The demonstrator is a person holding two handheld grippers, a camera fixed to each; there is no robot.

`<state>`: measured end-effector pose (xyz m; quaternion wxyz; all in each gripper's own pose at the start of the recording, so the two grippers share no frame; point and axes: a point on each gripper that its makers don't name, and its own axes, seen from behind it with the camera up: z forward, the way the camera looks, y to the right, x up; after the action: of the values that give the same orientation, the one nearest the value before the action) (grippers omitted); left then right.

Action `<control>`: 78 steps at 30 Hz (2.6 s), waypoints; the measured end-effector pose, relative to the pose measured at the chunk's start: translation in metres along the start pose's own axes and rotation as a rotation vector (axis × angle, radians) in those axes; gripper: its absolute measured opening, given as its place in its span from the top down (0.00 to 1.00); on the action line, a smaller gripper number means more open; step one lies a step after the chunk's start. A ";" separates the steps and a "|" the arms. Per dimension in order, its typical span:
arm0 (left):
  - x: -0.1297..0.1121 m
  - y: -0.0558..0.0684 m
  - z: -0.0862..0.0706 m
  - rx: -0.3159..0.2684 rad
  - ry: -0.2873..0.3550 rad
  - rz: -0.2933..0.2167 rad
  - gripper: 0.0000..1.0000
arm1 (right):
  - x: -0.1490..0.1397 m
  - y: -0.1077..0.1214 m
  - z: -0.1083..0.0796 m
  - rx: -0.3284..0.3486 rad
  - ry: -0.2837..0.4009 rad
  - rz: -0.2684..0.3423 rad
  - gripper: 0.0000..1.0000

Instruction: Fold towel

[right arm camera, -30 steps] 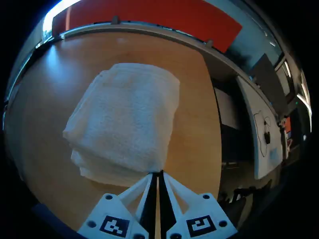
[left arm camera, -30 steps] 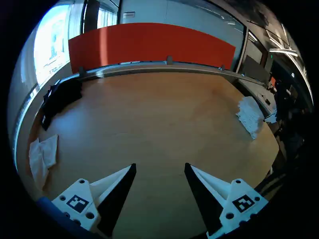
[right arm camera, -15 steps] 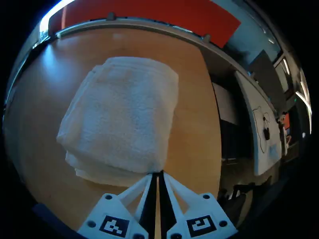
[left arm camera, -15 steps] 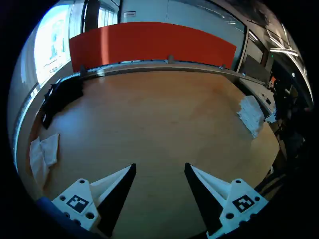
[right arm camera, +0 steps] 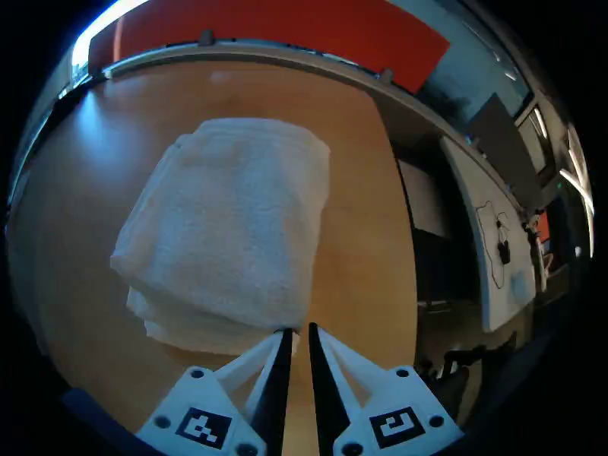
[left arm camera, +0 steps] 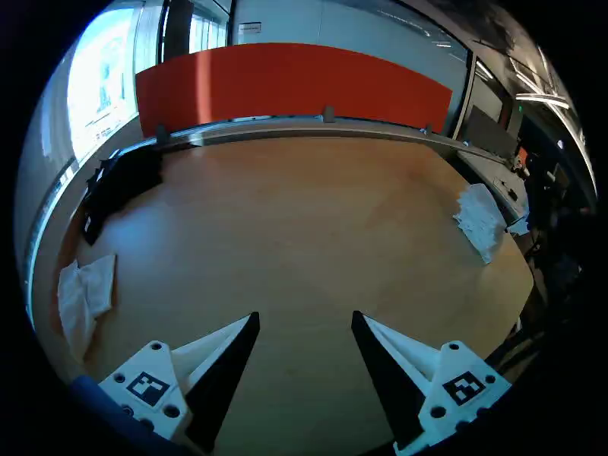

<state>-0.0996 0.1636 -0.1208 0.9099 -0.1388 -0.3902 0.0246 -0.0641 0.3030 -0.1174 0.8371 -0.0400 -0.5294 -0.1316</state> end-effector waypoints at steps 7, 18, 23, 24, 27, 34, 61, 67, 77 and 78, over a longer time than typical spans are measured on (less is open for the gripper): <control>0.006 -0.003 0.000 0.001 0.012 -0.003 0.11 | 0.005 0.009 -0.014 -0.030 0.041 0.008 0.63; 0.010 -0.001 0.000 -0.007 0.020 0.000 0.11 | -0.001 0.014 -0.022 -0.058 0.044 0.022 0.53; 0.011 -0.001 0.000 -0.007 0.022 -0.002 0.11 | -0.002 0.016 -0.024 -0.062 0.048 0.029 0.46; 0.011 -0.001 0.000 -0.007 0.023 -0.003 0.11 | -0.002 0.016 -0.025 -0.062 0.051 0.032 0.43; 0.012 -0.003 0.000 -0.006 0.026 -0.006 0.11 | 0.000 0.016 -0.026 -0.062 0.060 0.041 0.34; 0.015 -0.005 0.000 -0.004 0.033 -0.004 0.11 | 0.004 0.012 -0.030 -0.049 0.091 0.075 0.05; 0.086 -0.043 0.002 0.086 0.243 -0.014 0.11 | 0.115 -0.015 -0.122 -0.057 0.604 0.261 0.00; 0.110 -0.052 -0.002 0.115 0.332 -0.019 0.11 | 0.143 -0.031 -0.149 -0.050 0.733 0.251 0.00; 0.135 -0.064 -0.008 0.146 0.449 -0.031 0.11 | 0.188 -0.071 -0.186 -0.015 0.881 0.237 0.00; 0.138 -0.065 -0.009 0.148 0.461 -0.030 0.11 | 0.193 -0.077 -0.189 -0.010 0.893 0.234 0.00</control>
<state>-0.0022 0.1200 -0.0119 0.9828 -0.0678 -0.1715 0.0073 0.1596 0.1556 -0.0321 0.9922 -0.0432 -0.1084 -0.0431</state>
